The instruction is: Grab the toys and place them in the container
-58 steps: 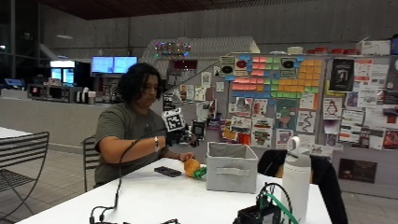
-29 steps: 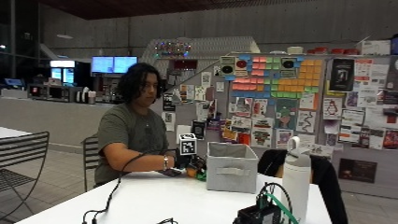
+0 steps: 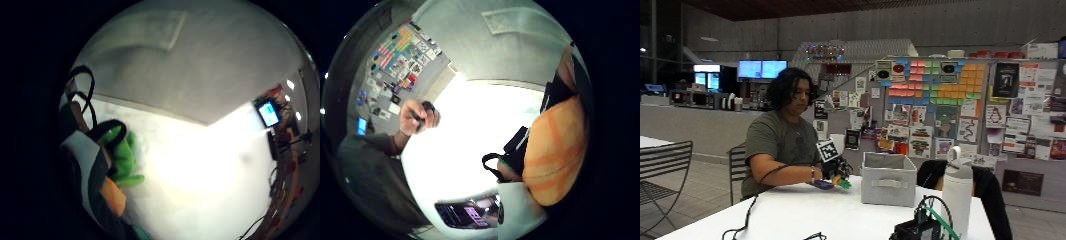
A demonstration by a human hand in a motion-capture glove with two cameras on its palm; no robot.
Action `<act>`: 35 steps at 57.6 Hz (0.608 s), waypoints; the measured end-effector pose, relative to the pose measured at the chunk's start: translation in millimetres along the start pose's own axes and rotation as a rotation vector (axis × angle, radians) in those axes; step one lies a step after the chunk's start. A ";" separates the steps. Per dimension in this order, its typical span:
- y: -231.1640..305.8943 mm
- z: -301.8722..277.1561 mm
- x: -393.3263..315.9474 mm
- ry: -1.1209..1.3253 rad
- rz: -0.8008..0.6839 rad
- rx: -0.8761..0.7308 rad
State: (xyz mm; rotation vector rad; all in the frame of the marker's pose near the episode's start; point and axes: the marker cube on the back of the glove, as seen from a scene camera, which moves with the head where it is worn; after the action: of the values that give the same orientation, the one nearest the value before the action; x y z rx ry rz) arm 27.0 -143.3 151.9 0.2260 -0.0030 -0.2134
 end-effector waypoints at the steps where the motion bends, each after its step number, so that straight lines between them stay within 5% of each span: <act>1: 3.2 -9.3 4.0 0.018 -0.008 0.021; 14: 4.6 -148.8 39.1 0.095 -0.143 0.215; 24: -62.7 -258.2 18.6 -0.058 0.011 0.389; 35: -148.4 -287.2 1.6 -0.032 0.014 0.368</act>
State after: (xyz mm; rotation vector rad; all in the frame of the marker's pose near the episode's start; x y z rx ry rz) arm 5.2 -221.3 -161.1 0.5890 -0.0759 -0.2012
